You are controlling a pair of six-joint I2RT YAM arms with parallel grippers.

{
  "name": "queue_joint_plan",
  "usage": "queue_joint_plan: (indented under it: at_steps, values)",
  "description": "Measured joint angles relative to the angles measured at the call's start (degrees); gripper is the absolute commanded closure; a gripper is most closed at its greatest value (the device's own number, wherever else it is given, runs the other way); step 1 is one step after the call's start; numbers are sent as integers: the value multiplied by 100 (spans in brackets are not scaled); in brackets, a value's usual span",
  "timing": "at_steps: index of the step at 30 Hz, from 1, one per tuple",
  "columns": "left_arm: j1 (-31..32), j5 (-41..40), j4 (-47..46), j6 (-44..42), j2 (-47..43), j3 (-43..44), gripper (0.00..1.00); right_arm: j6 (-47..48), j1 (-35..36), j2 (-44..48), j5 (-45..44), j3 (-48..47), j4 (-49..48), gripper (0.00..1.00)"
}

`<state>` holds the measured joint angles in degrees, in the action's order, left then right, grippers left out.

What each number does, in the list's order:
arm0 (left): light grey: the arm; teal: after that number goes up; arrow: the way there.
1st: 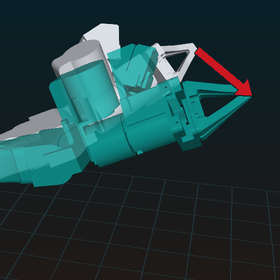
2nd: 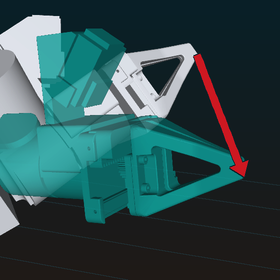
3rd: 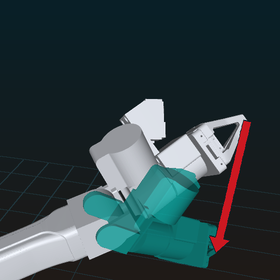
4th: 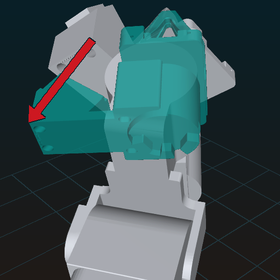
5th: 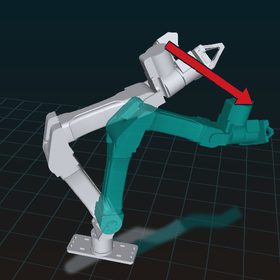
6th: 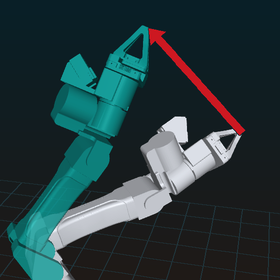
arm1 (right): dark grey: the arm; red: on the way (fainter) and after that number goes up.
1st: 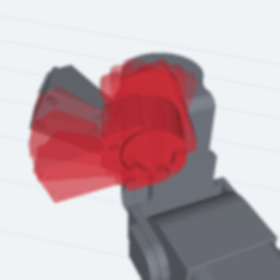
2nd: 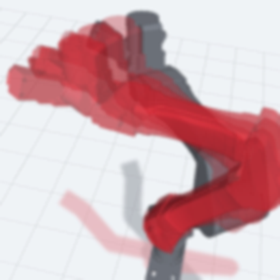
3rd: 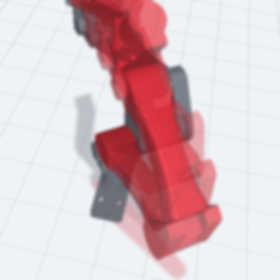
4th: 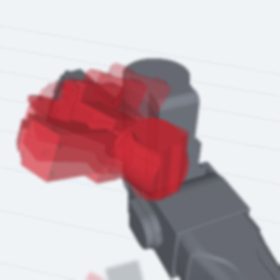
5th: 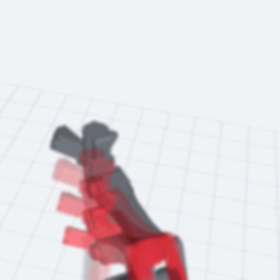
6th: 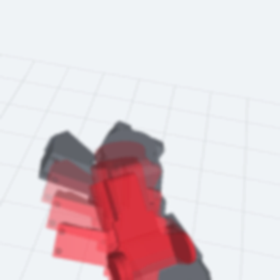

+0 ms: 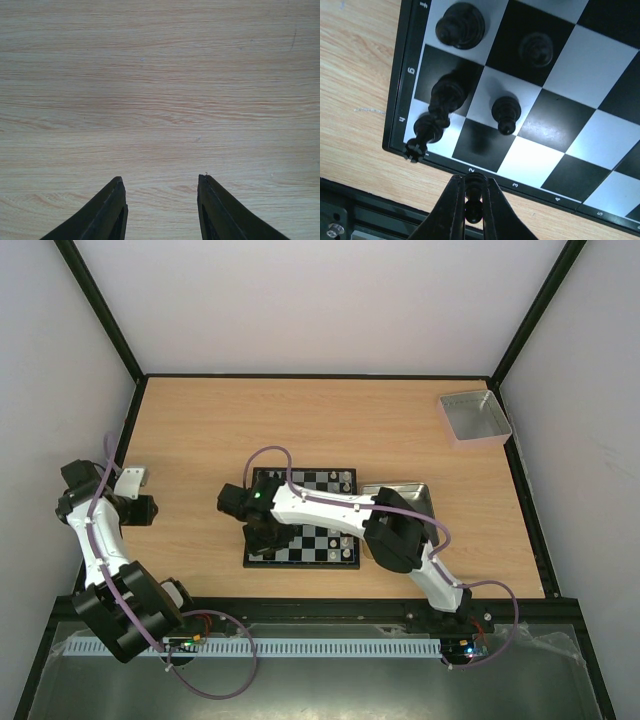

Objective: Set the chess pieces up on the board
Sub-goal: Place the chess piece on the chessboard.

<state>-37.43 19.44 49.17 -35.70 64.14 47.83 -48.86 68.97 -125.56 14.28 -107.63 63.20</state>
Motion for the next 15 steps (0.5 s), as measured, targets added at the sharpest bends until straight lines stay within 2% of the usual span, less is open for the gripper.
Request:
queue_joint_plan:
  at_steps: [15]
  values:
    - [-52,118,81,-103,2,0,60,28,-146,-2,26,22,-94,93]
